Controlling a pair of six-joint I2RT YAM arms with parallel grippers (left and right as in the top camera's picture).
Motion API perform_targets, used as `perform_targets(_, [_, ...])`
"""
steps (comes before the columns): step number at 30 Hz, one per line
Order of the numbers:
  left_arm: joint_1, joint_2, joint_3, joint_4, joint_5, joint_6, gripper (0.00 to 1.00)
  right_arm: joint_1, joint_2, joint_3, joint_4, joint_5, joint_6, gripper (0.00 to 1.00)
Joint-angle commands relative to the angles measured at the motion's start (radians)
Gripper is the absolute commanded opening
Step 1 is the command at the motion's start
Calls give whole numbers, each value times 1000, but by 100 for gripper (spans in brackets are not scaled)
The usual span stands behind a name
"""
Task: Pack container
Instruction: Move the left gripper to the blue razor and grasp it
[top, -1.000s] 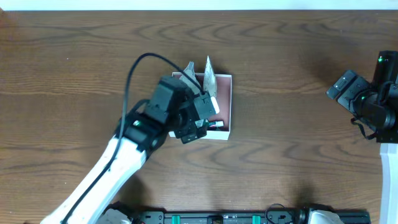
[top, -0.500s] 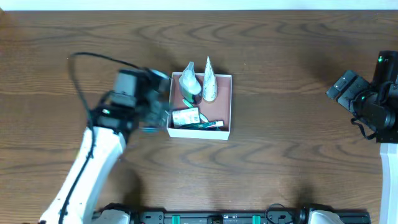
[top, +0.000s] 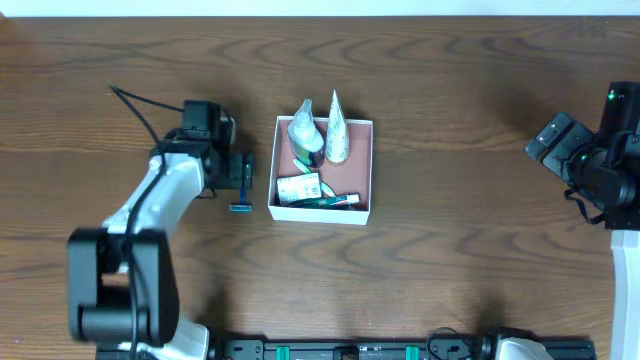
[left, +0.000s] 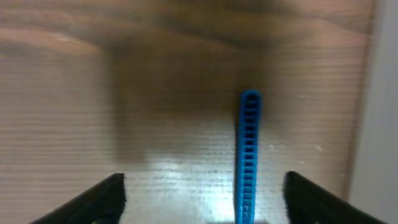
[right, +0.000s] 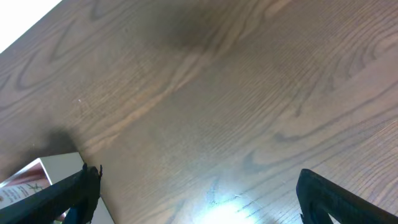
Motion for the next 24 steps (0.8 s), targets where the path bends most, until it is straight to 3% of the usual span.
perform_targets(1, [3, 39, 9, 11, 11, -3, 67, -7, -3, 0, -1, 3, 12, 99])
perform_targets(7, [2, 50, 9, 20, 11, -3, 55, -7, -3, 0, -1, 3, 11, 99])
perform_targets(18, [-5, 57, 8, -9, 48, -22, 55, -7, -3, 0, -1, 3, 12, 99])
perform_targets(24, [-31, 57, -3, -10, 48, -64, 49, -7, -3, 0, -1, 3, 11, 99])
